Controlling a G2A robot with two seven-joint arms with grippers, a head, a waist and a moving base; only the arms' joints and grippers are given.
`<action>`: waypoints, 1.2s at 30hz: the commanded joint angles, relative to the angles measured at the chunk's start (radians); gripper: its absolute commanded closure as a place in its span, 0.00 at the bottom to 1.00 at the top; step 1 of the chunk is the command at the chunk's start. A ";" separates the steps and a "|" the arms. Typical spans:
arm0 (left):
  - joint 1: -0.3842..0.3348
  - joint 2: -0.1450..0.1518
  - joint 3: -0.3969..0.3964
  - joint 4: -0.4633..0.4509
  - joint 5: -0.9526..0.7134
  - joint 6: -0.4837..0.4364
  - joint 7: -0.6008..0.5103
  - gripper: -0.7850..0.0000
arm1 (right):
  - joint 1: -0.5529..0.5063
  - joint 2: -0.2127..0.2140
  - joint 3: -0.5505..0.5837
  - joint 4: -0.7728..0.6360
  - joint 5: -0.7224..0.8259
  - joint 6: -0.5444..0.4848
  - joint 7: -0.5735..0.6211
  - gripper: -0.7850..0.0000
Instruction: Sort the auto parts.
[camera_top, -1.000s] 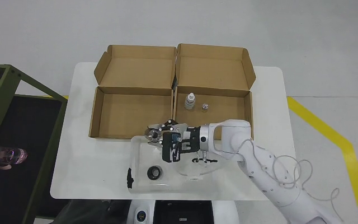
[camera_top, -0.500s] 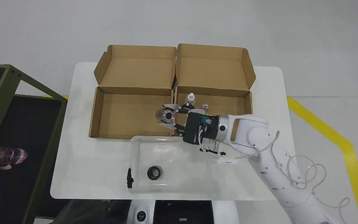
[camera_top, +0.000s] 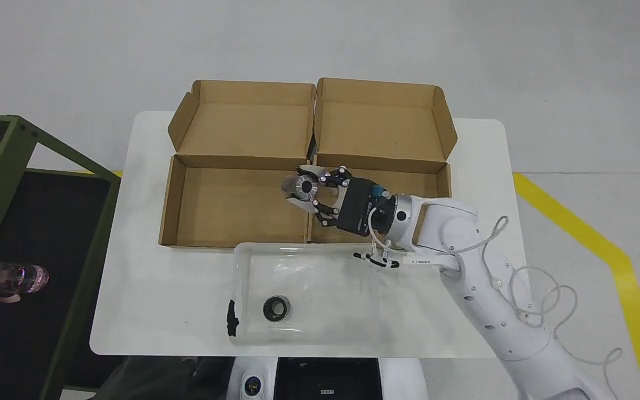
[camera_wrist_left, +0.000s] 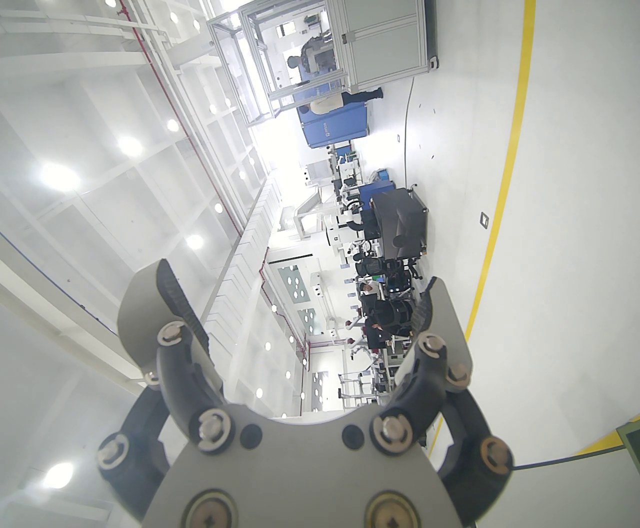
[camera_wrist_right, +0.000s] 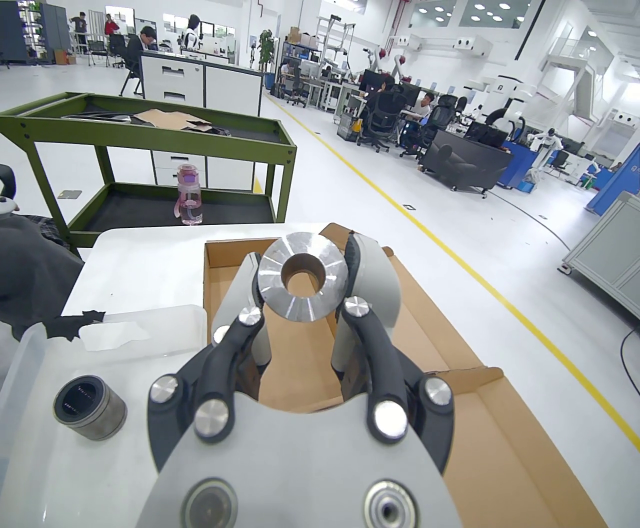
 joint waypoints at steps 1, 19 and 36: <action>0.000 0.000 0.000 0.000 0.000 0.000 0.000 0.00 | 0.016 -0.005 -0.015 0.019 0.002 0.009 0.005 1.00; 0.000 0.000 0.000 0.000 0.000 0.000 0.000 0.00 | 0.191 -0.073 -0.196 0.220 0.002 0.074 0.167 1.00; 0.000 0.000 0.000 0.000 0.000 0.000 0.000 0.00 | 0.406 -0.181 -0.371 0.474 0.055 0.115 0.431 1.00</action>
